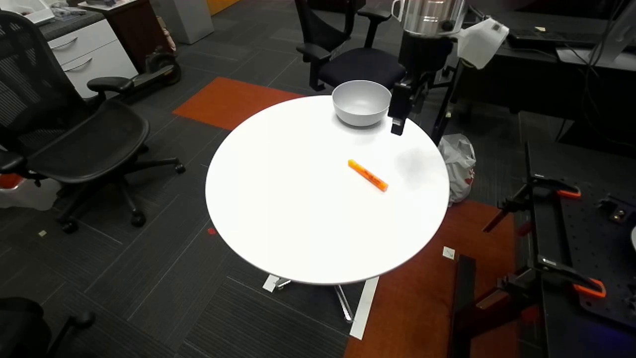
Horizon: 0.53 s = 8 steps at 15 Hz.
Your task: Put the marker in the bowl
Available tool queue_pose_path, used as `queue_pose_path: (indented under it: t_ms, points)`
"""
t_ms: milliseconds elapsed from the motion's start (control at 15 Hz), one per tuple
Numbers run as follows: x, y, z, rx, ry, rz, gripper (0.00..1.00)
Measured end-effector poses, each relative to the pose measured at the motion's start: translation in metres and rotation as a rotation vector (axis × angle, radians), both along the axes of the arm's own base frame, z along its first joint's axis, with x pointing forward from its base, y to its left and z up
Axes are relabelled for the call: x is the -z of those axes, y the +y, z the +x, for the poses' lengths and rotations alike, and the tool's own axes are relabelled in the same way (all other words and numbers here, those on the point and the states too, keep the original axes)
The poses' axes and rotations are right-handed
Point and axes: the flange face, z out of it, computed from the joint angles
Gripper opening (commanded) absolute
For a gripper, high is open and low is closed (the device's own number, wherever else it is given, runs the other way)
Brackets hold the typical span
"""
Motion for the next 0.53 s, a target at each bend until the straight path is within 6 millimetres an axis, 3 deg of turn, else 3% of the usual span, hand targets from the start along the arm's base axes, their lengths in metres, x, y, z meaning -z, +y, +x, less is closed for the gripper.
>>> queue_pose_path:
  t_ms: [533]
  points:
    - [0.072, 0.029, 0.032, 0.11, 0.007, -0.018, 1.0]
